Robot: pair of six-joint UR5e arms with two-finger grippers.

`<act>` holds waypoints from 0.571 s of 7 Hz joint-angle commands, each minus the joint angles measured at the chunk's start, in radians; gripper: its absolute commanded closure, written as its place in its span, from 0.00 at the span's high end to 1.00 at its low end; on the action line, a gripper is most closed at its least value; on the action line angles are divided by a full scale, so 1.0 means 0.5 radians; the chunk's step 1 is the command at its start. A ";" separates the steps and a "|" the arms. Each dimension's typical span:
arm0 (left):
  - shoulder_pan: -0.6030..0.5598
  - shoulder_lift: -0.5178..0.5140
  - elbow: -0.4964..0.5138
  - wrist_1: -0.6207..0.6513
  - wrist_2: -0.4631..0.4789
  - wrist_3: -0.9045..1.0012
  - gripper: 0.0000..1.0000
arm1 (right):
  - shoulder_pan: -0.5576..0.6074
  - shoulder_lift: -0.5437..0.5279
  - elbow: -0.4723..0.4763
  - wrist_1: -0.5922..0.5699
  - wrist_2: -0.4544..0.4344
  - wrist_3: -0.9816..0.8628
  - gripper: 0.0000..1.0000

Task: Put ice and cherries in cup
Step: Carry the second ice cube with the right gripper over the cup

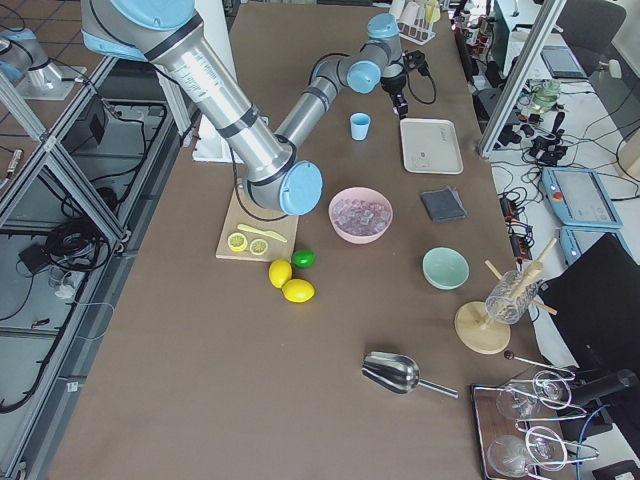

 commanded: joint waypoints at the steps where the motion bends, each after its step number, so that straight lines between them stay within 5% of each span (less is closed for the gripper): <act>1: 0.001 -0.007 -0.004 -0.003 -0.002 -0.006 0.98 | -0.127 0.149 -0.262 0.209 -0.032 0.000 0.00; 4: 0.004 -0.010 0.008 -0.003 0.001 0.004 0.98 | -0.320 0.152 -0.303 0.326 -0.177 0.003 0.00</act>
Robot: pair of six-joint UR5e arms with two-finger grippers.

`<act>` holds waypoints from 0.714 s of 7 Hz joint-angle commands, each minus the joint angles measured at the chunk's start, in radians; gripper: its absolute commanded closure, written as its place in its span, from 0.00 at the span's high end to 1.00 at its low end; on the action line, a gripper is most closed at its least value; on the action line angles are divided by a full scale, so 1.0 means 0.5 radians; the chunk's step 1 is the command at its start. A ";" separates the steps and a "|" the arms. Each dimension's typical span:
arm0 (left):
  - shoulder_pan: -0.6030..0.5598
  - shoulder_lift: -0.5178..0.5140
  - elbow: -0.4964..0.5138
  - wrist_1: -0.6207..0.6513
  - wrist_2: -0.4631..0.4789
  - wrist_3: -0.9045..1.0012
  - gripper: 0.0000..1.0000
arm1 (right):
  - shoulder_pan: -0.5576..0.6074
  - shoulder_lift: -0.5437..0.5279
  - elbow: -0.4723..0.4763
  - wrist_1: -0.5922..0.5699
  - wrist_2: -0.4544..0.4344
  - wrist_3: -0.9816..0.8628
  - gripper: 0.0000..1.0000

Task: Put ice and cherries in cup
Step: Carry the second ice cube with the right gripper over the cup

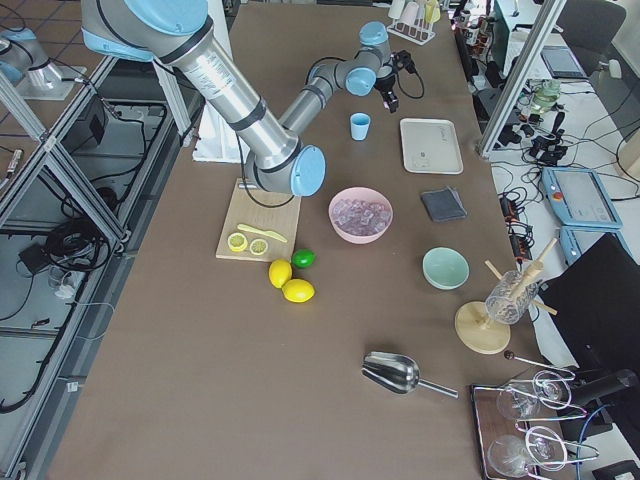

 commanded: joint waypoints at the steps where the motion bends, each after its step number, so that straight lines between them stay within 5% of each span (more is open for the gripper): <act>1: 0.001 -0.008 0.002 -0.003 0.002 0.004 0.98 | -0.131 -0.003 -0.011 0.076 -0.076 0.001 0.00; 5: 0.001 0.001 -0.010 -0.009 -0.001 0.004 0.98 | -0.263 -0.080 -0.005 0.095 -0.082 0.004 0.00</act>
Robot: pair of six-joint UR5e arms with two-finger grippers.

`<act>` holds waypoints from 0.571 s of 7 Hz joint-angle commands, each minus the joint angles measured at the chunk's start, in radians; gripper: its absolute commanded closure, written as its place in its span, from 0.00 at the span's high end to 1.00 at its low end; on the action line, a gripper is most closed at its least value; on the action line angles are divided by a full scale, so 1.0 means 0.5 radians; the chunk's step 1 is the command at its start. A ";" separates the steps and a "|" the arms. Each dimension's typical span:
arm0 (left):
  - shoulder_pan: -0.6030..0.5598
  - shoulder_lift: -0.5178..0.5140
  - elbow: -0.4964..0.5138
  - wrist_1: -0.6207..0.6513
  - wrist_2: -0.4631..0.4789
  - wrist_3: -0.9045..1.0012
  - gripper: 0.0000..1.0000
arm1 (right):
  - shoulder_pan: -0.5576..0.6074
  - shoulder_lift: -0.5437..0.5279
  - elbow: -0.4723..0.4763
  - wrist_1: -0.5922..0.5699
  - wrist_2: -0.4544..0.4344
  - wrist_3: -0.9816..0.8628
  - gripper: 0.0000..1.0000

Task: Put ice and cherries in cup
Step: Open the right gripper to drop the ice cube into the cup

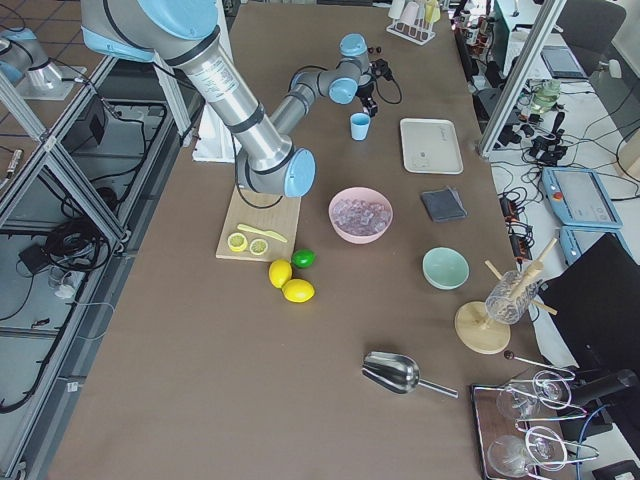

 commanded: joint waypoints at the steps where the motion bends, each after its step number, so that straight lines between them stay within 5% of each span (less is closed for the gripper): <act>1: 0.000 0.006 0.001 -0.032 -0.001 -0.003 0.98 | -0.059 -0.024 0.005 0.006 -0.021 0.000 0.00; 3: 0.000 0.012 -0.002 -0.044 -0.007 -0.006 0.98 | -0.059 -0.027 0.002 0.006 -0.021 -0.003 0.00; 4: 0.000 0.015 -0.002 -0.047 -0.016 -0.006 0.98 | -0.059 -0.021 0.002 0.009 -0.024 -0.006 0.87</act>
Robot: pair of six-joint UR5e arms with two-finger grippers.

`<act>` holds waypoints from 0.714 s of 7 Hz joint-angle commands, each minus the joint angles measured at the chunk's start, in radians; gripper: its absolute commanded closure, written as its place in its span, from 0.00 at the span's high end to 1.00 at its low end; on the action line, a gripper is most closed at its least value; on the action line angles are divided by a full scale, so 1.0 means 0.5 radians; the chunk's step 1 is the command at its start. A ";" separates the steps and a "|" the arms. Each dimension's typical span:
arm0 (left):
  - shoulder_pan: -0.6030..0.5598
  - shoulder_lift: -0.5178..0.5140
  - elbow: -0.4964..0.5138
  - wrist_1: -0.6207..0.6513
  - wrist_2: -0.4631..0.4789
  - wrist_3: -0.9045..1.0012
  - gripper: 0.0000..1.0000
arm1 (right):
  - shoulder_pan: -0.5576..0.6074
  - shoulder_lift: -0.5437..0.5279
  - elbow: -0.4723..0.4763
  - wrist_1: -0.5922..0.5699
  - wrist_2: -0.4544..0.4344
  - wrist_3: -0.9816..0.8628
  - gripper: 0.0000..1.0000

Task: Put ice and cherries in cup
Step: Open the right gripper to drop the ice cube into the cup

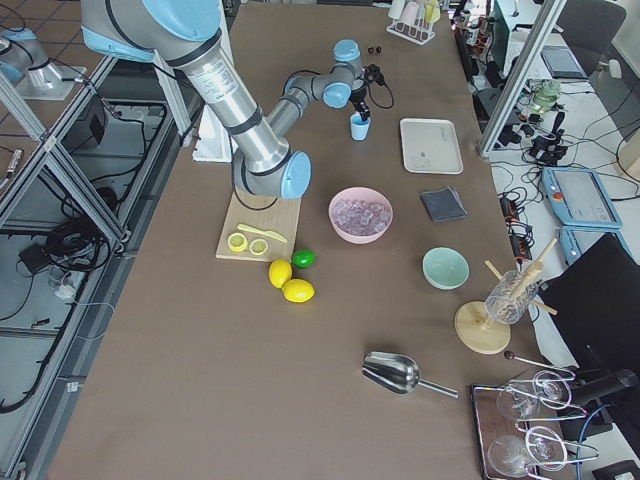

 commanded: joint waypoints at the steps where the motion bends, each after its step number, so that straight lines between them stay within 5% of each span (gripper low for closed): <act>1: 0.000 0.003 -0.001 -0.014 -0.012 0.000 0.98 | -0.002 0.006 0.015 0.002 -0.003 0.000 1.00; 5: 0.018 -0.049 0.008 0.011 -0.009 -0.003 0.98 | 0.166 -0.030 0.158 -0.071 0.131 0.000 1.00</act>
